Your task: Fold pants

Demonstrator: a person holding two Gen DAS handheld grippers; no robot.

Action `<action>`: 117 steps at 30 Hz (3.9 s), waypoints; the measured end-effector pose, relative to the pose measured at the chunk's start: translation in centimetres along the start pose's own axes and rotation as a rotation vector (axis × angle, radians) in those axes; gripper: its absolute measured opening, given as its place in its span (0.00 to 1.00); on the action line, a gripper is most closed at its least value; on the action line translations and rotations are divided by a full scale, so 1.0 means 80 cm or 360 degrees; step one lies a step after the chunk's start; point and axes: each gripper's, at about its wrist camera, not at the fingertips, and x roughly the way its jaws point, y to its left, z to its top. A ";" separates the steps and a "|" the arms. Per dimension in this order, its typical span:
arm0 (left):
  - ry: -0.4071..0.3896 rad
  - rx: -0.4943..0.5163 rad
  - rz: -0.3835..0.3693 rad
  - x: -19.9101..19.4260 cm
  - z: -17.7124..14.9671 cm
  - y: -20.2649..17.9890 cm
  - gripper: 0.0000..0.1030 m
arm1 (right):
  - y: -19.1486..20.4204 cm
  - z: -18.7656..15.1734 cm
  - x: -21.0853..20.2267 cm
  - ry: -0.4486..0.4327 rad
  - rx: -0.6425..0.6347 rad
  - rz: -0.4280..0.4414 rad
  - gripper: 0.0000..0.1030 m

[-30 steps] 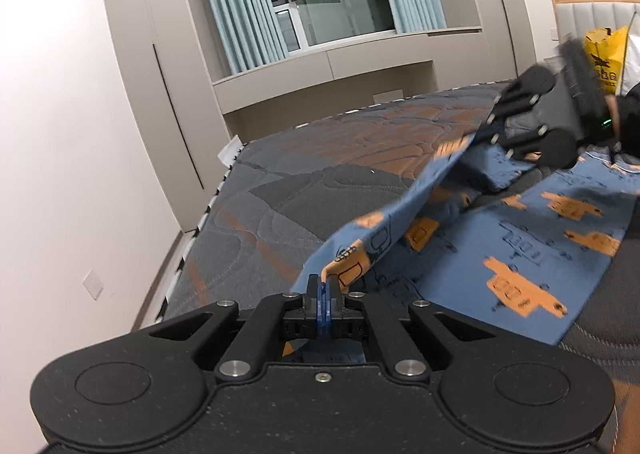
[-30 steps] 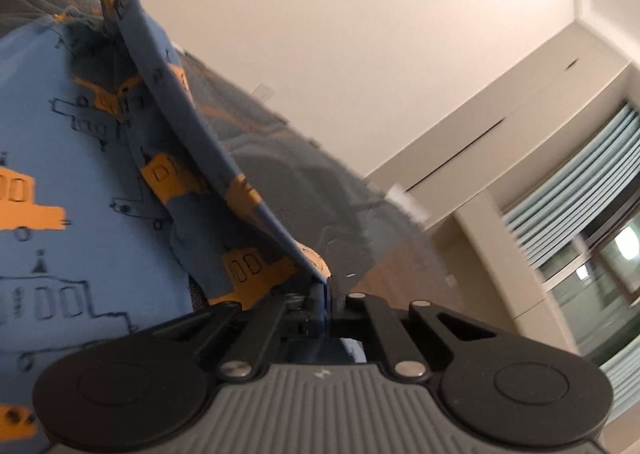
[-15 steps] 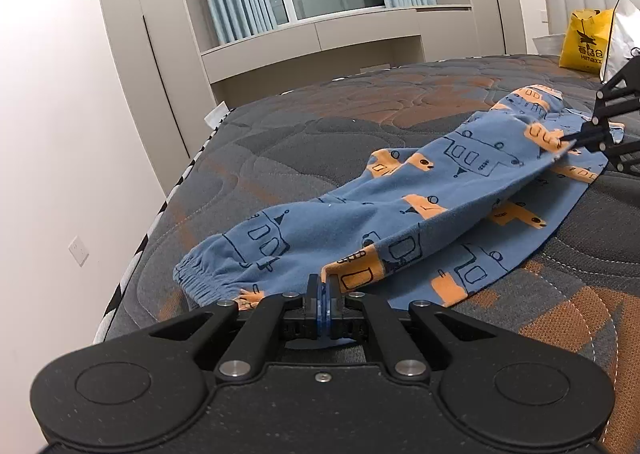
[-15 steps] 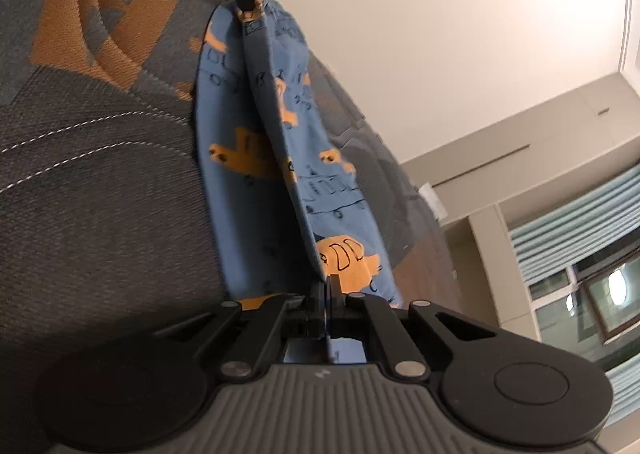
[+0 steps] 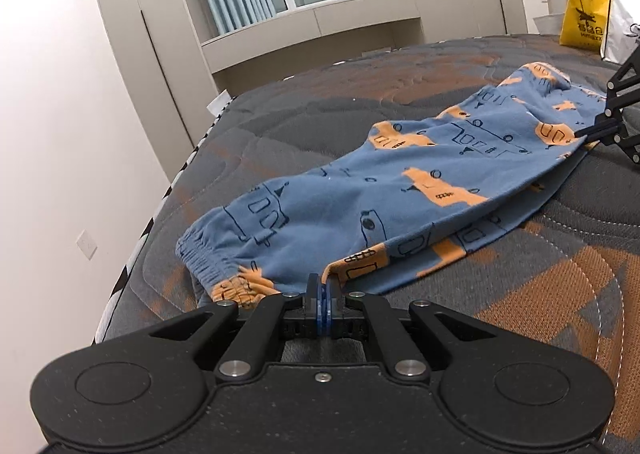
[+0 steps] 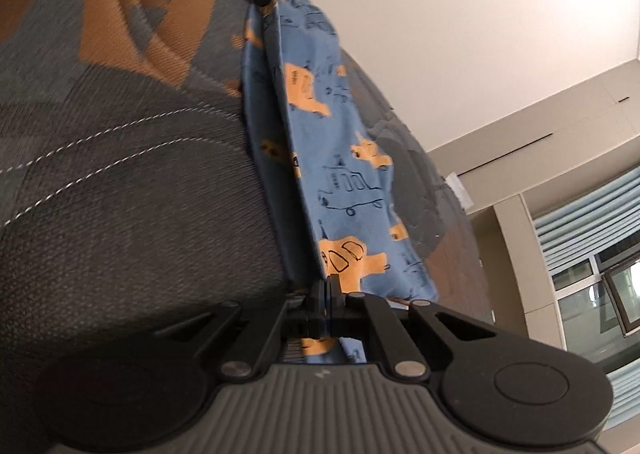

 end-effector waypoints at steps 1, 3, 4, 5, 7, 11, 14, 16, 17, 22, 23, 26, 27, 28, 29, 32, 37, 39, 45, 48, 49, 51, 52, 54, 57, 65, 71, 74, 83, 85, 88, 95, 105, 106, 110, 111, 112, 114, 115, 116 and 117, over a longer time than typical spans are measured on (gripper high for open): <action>0.0010 -0.0011 -0.0003 0.000 0.000 0.000 0.05 | 0.001 -0.001 0.003 -0.0001 0.0003 0.0000 0.01; 0.0022 -0.0056 0.0007 -0.002 0.000 -0.001 0.13 | 0.002 -0.003 0.005 -0.0012 0.0022 -0.0020 0.01; 0.0029 -0.0089 0.0013 -0.002 0.001 -0.001 0.17 | 0.004 -0.003 0.003 -0.0013 0.0042 -0.0024 0.02; 0.0034 -0.0112 0.0016 -0.003 0.001 -0.002 0.26 | 0.007 -0.006 -0.003 -0.0023 0.0065 -0.0025 0.07; 0.0028 -0.0151 0.0019 -0.006 0.004 -0.006 0.43 | 0.005 -0.011 -0.007 -0.0037 0.0114 -0.0036 0.15; -0.0058 -0.0210 0.0070 -0.021 0.014 -0.033 0.91 | -0.004 -0.029 -0.027 -0.0067 0.0274 -0.0124 0.65; -0.0166 -0.0216 0.0126 -0.030 0.028 -0.065 0.99 | -0.020 -0.052 -0.045 -0.0091 0.0474 -0.0171 0.95; -0.0198 -0.0196 0.0126 -0.031 0.043 -0.088 0.99 | -0.026 -0.069 -0.056 -0.0082 0.0580 -0.0217 0.98; -0.0216 -0.0188 0.0114 -0.031 0.051 -0.102 0.99 | -0.028 -0.077 -0.061 -0.0068 0.0616 -0.0252 1.00; -0.0277 -0.0147 -0.0003 -0.020 0.098 -0.171 0.99 | -0.033 -0.117 -0.089 -0.0033 0.0794 -0.0418 1.00; -0.0288 -0.0124 -0.0030 -0.015 0.109 -0.187 0.99 | -0.037 -0.126 -0.095 -0.0036 0.0850 -0.0423 1.00; -0.0295 -0.0033 -0.0105 0.001 0.134 -0.232 0.99 | -0.057 -0.162 -0.112 -0.0067 0.1117 -0.0347 1.00; -0.0291 0.0014 -0.0133 0.008 0.143 -0.248 0.99 | -0.065 -0.174 -0.117 -0.0075 0.1223 -0.0312 1.00; -0.0285 0.0069 -0.0157 0.016 0.151 -0.263 0.99 | -0.075 -0.188 -0.121 -0.0086 0.1348 -0.0271 1.00; -0.0278 0.0122 -0.0176 0.024 0.159 -0.276 0.99 | -0.088 -0.206 -0.124 -0.0102 0.1508 -0.0223 1.00; -0.0258 0.0279 -0.0208 0.053 0.178 -0.311 0.96 | -0.123 -0.257 -0.126 -0.0130 0.1916 -0.0088 1.00; -0.0167 0.0333 -0.0240 0.095 0.197 -0.330 0.88 | -0.163 -0.319 -0.098 -0.0126 0.2267 0.0116 0.95; -0.0121 0.0339 -0.0247 0.107 0.199 -0.334 0.82 | -0.175 -0.336 -0.082 -0.0123 0.2361 0.0170 0.91; -0.0010 0.0457 -0.0278 0.123 0.194 -0.344 0.46 | -0.198 -0.372 -0.040 -0.0171 0.2650 0.0318 0.77; 0.0047 0.0500 -0.0248 0.128 0.192 -0.350 0.14 | -0.201 -0.377 -0.018 -0.0135 0.2742 0.0335 0.70; 0.0055 0.0496 -0.0238 0.128 0.191 -0.350 0.06 | -0.202 -0.381 -0.014 -0.0136 0.2785 0.0338 0.70; 0.0067 0.0459 -0.0228 0.128 0.194 -0.348 0.02 | -0.208 -0.388 -0.007 -0.0157 0.2877 0.0340 0.69; 0.0075 0.0439 -0.0221 0.128 0.196 -0.347 0.02 | -0.210 -0.392 -0.006 -0.0171 0.2917 0.0338 0.69; 0.0083 0.0405 -0.0215 0.128 0.201 -0.344 0.02 | -0.216 -0.396 -0.003 -0.0162 0.2967 0.0313 0.70; 0.0078 0.0342 -0.0228 0.126 0.206 -0.337 0.02 | -0.222 -0.403 0.003 -0.0140 0.3021 0.0287 0.67; 0.0067 0.0288 -0.0230 0.122 0.208 -0.330 0.02 | -0.222 -0.408 0.013 -0.0125 0.3109 0.0271 0.52; 0.0067 0.0282 -0.0216 0.120 0.209 -0.330 0.02 | -0.227 -0.407 0.022 -0.0058 0.3090 0.0230 0.12; 0.0065 0.0268 -0.0205 0.120 0.211 -0.327 0.02 | -0.231 -0.403 0.021 -0.0086 0.3059 0.0294 0.07; -0.0033 0.0174 -0.0103 0.106 0.235 -0.303 0.01 | -0.274 -0.383 0.002 -0.0228 0.2982 0.0252 0.04; -0.0096 0.0116 -0.0060 0.098 0.249 -0.293 0.01 | -0.300 -0.374 -0.003 -0.0281 0.2954 0.0226 0.04; -0.0214 0.0028 -0.0038 0.081 0.268 -0.276 0.01 | -0.335 -0.354 -0.020 -0.0389 0.2885 0.0182 0.04; -0.0210 0.0122 -0.0211 0.063 0.248 -0.300 0.01 | -0.321 -0.357 -0.096 -0.0450 0.2693 0.0091 0.03; 0.0036 0.0264 -0.0302 0.100 0.191 -0.351 0.01 | -0.219 -0.419 -0.083 0.0084 0.2713 0.0212 0.04; 0.0034 0.0276 -0.0297 0.099 0.190 -0.349 0.01 | -0.215 -0.417 -0.082 0.0096 0.2691 0.0217 0.04; 0.0055 0.0321 -0.0301 0.101 0.187 -0.347 0.03 | -0.206 -0.407 -0.079 0.0148 0.2589 0.0227 0.04; 0.0064 0.0326 -0.0304 0.102 0.183 -0.349 0.04 | -0.203 -0.407 -0.076 0.0157 0.2576 0.0224 0.05; 0.0063 0.0323 -0.0302 0.103 0.181 -0.350 0.06 | -0.199 -0.407 -0.080 0.0161 0.2560 0.0221 0.05; 0.0044 0.0297 -0.0291 0.101 0.180 -0.349 0.14 | -0.193 -0.407 -0.085 0.0158 0.2528 0.0211 0.13; 0.0038 0.0267 -0.0294 0.099 0.181 -0.346 0.18 | -0.194 -0.406 -0.087 0.0156 0.2513 0.0198 0.17; 0.0032 0.0234 -0.0296 0.097 0.180 -0.343 0.27 | -0.194 -0.408 -0.093 0.0145 0.2508 0.0198 0.28; 0.0024 0.0196 -0.0296 0.094 0.180 -0.339 0.37 | -0.195 -0.411 -0.094 0.0131 0.2515 0.0204 0.39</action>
